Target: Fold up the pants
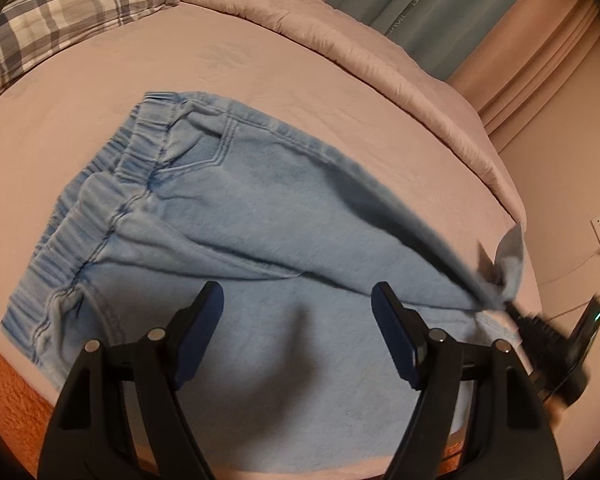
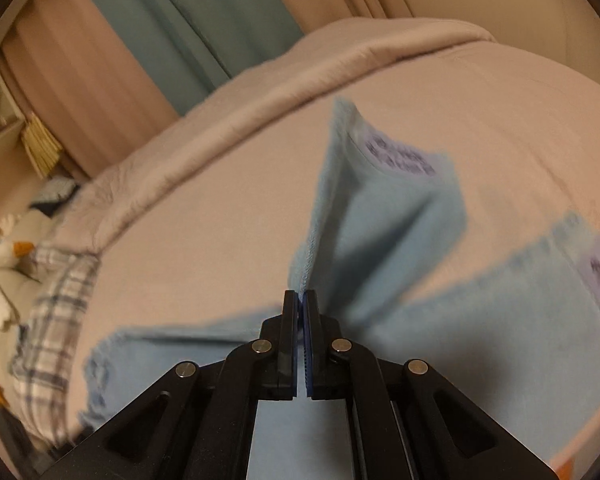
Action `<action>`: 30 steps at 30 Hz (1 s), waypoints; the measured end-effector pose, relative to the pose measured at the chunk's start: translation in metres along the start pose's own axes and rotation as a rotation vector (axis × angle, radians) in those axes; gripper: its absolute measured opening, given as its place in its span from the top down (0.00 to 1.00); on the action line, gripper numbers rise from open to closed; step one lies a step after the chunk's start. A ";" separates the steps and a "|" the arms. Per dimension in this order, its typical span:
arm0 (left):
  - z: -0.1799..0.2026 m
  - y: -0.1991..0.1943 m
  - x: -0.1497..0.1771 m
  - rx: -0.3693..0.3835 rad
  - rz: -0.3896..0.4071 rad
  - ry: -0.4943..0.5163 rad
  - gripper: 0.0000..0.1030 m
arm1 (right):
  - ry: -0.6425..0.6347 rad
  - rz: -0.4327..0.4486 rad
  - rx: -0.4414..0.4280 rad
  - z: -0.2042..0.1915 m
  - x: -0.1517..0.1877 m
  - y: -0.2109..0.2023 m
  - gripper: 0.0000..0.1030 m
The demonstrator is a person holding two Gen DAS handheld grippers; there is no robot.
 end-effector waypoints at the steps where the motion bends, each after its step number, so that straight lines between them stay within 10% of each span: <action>1: 0.002 0.002 -0.003 0.002 -0.001 0.002 0.27 | -0.002 -0.013 0.013 0.003 0.007 0.003 0.97; 13: 0.035 0.070 -0.060 0.070 -0.088 -0.059 0.31 | 0.086 -0.093 0.023 0.032 0.029 0.018 0.97; 19: 0.035 0.108 -0.061 0.089 -0.136 -0.163 0.79 | 0.089 -0.096 0.016 0.034 0.033 0.018 0.97; 30: 0.062 0.025 -0.047 0.141 0.048 -0.072 0.90 | 0.070 -0.060 0.003 0.032 0.025 -0.004 0.97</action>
Point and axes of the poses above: each gripper's, at about its wrist camera, not at the fingertips, and y roughly the way its jaws point, z to its right, x to its underside, the point moved 7 cm from there along y, roughly the way its jaws point, and after that the axes turned 1 degree about -x, right-handed, at the moved point
